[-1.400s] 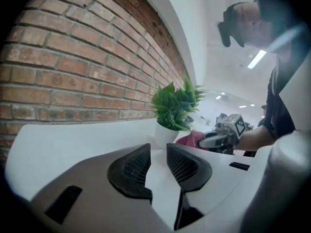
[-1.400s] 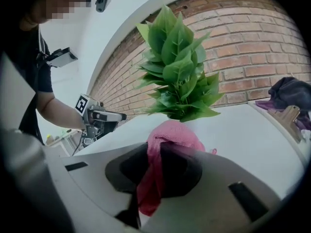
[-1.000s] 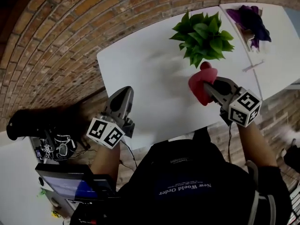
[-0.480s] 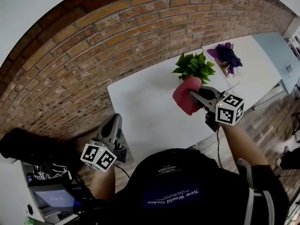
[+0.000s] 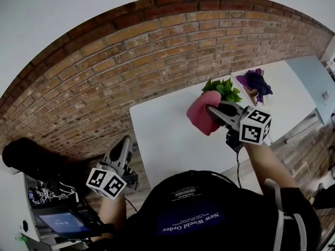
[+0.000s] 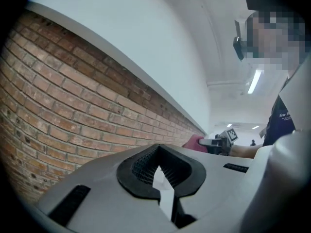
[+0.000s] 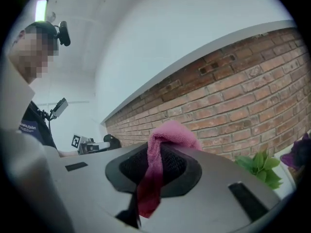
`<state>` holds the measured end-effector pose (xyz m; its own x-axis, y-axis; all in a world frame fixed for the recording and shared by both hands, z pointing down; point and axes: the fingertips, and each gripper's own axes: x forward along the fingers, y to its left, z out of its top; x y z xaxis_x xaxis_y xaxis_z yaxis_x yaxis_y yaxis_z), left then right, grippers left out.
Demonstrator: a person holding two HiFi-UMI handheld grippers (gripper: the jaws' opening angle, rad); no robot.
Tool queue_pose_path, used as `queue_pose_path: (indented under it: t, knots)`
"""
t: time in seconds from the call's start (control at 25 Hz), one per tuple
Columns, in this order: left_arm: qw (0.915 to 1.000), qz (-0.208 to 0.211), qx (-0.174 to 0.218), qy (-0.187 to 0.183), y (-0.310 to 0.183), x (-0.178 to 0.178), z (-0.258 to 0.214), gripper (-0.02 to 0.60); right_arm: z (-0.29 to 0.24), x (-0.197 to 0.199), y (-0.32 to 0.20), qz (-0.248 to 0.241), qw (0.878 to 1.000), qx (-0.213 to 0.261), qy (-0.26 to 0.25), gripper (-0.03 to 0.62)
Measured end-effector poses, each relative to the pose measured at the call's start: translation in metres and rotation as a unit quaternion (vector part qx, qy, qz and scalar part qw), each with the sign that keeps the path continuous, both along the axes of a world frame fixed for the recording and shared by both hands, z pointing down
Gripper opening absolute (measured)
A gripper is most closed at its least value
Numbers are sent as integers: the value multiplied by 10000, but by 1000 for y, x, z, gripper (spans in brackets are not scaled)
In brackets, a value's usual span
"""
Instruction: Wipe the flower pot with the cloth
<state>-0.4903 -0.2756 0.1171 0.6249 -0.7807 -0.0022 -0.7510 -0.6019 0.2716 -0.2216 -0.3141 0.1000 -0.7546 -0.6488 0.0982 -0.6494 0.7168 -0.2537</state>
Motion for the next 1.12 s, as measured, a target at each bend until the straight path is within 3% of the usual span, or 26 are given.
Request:
queue_pose_path:
  t: [0.24, 0.44, 1.12]
  knots:
    - [9988, -419, 31, 257, 12, 43, -9, 2, -32, 39, -3, -433, 9988, 234, 33, 49]
    - [9990, -426, 38, 156, 17, 71, -16, 2, -31, 52, 0, -580, 9980, 242, 42, 48]
    - [9996, -258, -91, -17, 14, 84, -13, 2, -9, 45, 3, -787, 9968, 96, 37, 48]
